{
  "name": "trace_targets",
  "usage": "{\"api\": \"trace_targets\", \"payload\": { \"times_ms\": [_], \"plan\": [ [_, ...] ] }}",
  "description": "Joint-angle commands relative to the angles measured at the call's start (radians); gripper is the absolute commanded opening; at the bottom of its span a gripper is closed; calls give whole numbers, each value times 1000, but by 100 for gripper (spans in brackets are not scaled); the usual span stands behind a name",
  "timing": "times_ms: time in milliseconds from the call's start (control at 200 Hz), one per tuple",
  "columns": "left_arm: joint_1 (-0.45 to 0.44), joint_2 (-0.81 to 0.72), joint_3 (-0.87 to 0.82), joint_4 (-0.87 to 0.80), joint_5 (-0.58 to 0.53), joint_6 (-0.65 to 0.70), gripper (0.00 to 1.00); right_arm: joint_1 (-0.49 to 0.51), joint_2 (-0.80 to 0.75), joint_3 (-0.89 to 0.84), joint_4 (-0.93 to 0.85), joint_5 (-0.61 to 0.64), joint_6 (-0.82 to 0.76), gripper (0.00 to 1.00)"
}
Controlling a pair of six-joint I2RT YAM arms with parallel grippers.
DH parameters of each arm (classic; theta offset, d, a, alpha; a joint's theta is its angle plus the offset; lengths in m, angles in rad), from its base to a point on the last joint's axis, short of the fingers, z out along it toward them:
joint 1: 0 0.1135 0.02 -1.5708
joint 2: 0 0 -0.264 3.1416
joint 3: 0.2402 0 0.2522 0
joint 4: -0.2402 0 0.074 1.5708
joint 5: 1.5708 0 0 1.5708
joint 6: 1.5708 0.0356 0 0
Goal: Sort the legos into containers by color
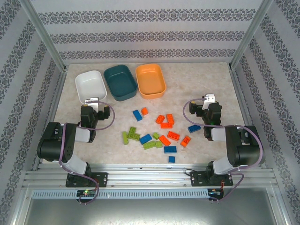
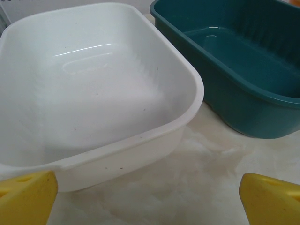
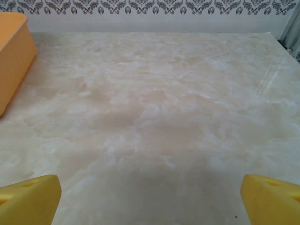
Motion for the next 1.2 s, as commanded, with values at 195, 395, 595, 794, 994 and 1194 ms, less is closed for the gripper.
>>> {"api": "trace_targets", "payload": {
  "times_ms": [195, 395, 595, 794, 994, 1194],
  "plan": [
    [6, -40, 18, -21, -116, -31, 100, -18, -73, 50, -107, -2, 23, 98],
    [6, -256, 171, -457, -273, -107, 100, -10, -277, 226, -578, 129, 252, 98],
    [6, -417, 406, -972, -242, -327, 100, -5, -384, 392, -944, -112, 434, 98],
    [-4, -509, 515, -1295, 93, -361, 100, 104, -451, 516, -1367, -161, 457, 98],
    [-16, -564, 541, -1528, 392, -326, 100, 255, -486, 512, -1676, 5, 540, 98],
    [-55, -587, 500, -1551, 539, -294, 100, 305, -576, 421, -1729, 140, 763, 98]
  ]
}}
